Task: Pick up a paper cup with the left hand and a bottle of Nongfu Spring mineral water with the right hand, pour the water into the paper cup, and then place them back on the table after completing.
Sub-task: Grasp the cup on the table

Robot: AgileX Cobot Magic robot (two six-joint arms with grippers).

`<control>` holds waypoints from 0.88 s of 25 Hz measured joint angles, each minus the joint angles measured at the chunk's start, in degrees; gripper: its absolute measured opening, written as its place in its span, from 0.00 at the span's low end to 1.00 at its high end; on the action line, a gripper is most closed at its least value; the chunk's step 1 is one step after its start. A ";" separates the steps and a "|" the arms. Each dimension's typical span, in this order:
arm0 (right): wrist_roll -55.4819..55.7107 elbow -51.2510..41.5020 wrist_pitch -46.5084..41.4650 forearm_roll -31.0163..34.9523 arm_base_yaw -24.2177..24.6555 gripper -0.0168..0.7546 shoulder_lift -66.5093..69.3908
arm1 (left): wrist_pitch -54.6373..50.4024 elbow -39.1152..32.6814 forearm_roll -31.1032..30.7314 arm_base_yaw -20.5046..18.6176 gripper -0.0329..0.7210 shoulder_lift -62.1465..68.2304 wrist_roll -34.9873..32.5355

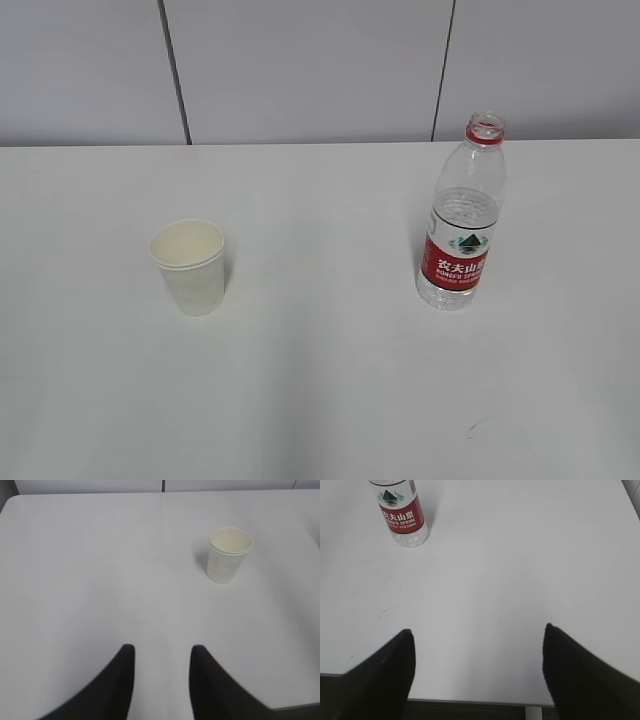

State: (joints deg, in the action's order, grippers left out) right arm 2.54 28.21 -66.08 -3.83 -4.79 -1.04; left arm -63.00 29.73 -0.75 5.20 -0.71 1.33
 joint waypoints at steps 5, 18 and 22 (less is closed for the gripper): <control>0.00 0.00 0.00 0.00 0.00 0.78 0.00 | 0.00 0.00 0.00 0.00 0.36 0.00 0.00; 0.00 2.74 10.88 1.07 0.00 0.78 5.59 | 7.84 2.88 0.75 0.00 0.36 5.98 0.00; 0.00 2.74 21.36 1.07 0.00 0.78 14.02 | 17.45 3.32 1.89 0.00 0.36 15.00 -1.02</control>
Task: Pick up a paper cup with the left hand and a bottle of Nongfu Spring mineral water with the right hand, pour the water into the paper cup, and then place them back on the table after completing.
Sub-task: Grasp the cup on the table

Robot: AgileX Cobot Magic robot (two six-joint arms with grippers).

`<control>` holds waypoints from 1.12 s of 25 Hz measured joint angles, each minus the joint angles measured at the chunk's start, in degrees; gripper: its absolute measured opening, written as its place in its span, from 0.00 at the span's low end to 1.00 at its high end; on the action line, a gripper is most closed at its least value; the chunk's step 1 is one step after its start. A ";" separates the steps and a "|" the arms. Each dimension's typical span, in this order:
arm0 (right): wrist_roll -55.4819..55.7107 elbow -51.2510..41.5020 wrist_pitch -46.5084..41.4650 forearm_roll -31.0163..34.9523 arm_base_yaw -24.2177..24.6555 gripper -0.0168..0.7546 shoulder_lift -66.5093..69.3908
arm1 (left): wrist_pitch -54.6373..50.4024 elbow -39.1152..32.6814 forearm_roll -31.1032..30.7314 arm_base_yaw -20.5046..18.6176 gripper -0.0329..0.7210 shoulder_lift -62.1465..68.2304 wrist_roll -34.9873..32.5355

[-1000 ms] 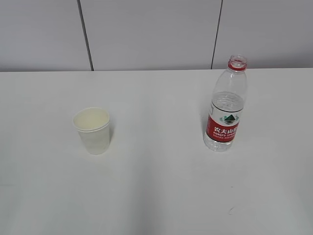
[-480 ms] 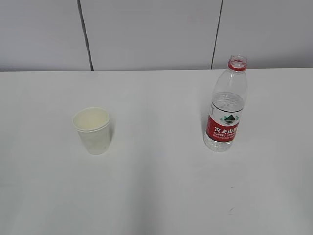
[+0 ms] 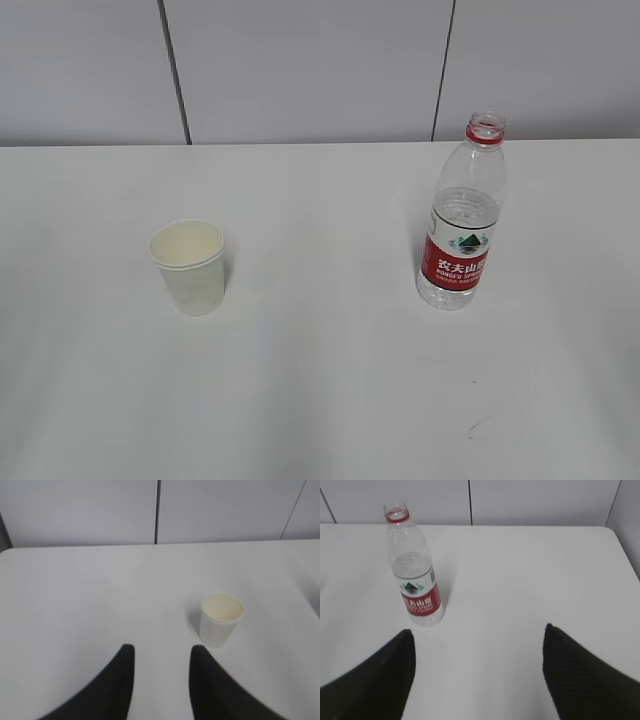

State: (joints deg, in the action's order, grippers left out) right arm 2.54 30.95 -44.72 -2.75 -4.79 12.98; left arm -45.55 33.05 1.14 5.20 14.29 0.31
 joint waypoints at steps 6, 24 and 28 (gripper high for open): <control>0.00 0.00 19.05 -0.11 0.00 0.78 13.40 | 17.24 -0.11 3.45 0.00 0.36 13.31 -5.96; 0.00 -13.23 58.25 -0.19 0.00 0.78 30.74 | 65.28 -21.04 6.08 14.87 0.36 38.48 -6.44; 0.00 -13.28 59.54 -0.19 0.00 0.78 31.18 | 71.82 -23.89 6.21 16.36 0.36 42.46 -6.44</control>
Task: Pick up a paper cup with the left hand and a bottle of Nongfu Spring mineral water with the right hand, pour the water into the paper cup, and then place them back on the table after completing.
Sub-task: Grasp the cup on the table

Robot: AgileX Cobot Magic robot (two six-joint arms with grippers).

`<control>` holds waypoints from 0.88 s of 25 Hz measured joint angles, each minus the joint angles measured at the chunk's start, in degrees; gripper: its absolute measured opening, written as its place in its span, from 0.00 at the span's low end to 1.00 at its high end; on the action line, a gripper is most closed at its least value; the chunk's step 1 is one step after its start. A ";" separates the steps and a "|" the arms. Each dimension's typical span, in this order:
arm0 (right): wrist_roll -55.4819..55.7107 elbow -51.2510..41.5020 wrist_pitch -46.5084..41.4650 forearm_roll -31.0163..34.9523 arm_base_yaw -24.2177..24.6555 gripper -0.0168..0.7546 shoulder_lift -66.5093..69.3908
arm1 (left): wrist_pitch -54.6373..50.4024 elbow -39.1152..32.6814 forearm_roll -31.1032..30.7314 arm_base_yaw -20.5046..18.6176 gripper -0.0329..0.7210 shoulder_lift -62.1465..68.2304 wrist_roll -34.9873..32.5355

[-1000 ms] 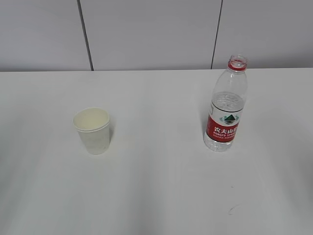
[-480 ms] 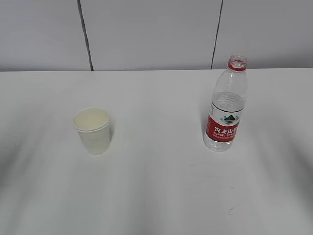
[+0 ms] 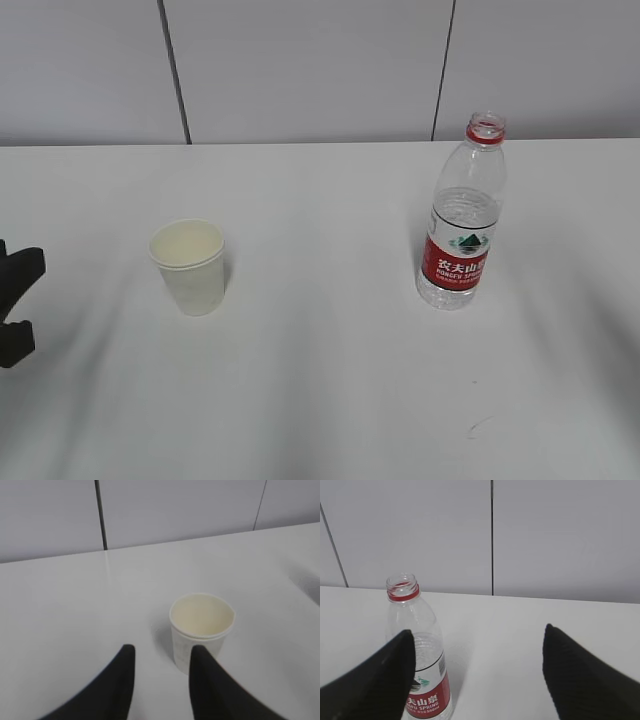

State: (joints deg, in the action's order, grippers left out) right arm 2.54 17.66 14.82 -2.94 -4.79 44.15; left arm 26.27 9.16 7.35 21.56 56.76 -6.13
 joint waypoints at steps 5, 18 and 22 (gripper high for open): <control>0.00 0.00 0.36 0.00 0.00 0.78 0.00 | 2.55 -0.23 0.12 0.00 0.36 4.42 0.00; 0.00 0.00 1.33 -0.52 0.00 0.78 0.55 | 25.09 -0.18 -5.57 0.00 0.61 25.08 1.09; 0.00 0.00 3.63 -0.88 0.00 0.78 0.55 | 36.38 0.00 -9.03 0.00 0.81 35.22 3.15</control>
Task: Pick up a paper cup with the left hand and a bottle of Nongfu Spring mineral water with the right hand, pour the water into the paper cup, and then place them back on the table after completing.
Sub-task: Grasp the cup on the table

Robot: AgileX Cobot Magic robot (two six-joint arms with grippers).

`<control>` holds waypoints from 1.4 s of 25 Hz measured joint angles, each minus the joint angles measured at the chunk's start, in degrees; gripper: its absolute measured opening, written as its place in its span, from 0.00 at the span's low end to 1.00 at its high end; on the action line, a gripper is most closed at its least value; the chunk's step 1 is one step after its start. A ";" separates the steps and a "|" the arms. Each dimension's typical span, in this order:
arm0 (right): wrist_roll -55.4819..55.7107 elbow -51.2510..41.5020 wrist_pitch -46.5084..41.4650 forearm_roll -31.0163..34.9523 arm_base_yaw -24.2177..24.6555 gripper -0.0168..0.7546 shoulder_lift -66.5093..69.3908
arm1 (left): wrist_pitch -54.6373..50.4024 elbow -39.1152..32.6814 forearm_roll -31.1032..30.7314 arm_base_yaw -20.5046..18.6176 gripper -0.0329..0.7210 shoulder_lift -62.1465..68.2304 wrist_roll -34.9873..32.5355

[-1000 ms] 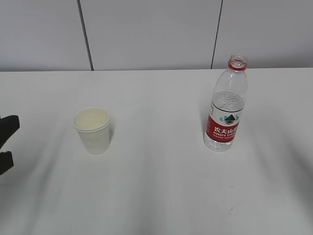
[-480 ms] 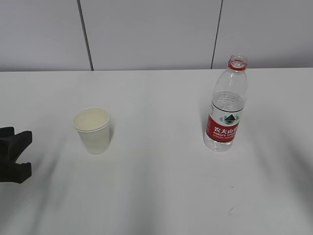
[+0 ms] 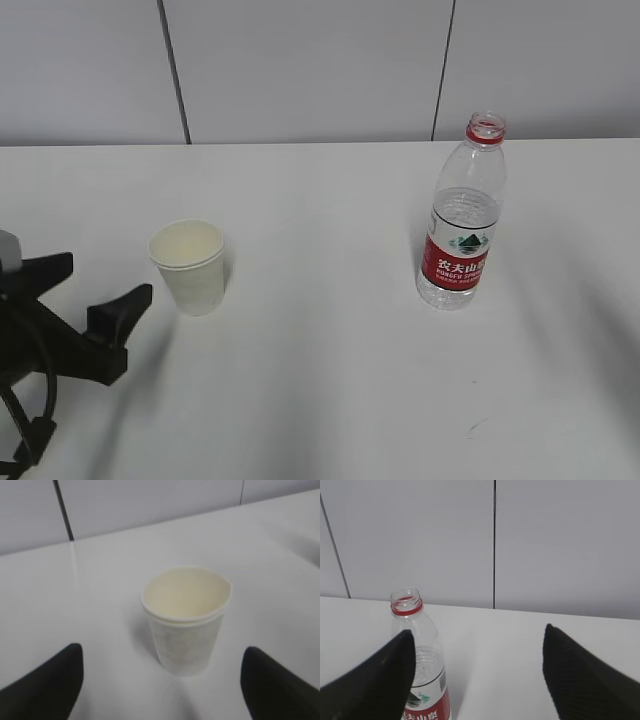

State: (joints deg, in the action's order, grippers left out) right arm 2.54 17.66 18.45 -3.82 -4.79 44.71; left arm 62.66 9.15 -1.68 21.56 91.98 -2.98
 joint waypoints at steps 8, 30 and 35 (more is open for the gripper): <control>0.00 0.00 1.76 -0.04 0.00 0.78 0.00 | 2.39 4.44 -4.65 0.17 0.84 16.44 2.98; 0.00 0.00 1.89 -0.04 0.00 0.78 0.00 | 2.80 23.39 -4.51 0.57 0.82 29.06 6.69; 0.00 0.00 1.89 -0.04 0.00 0.78 0.00 | 2.86 24.48 -3.69 0.57 0.82 30.85 6.74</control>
State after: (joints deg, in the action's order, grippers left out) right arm 2.54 17.66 20.33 -3.86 -4.79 44.71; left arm 65.51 33.64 -5.37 22.13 122.83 3.76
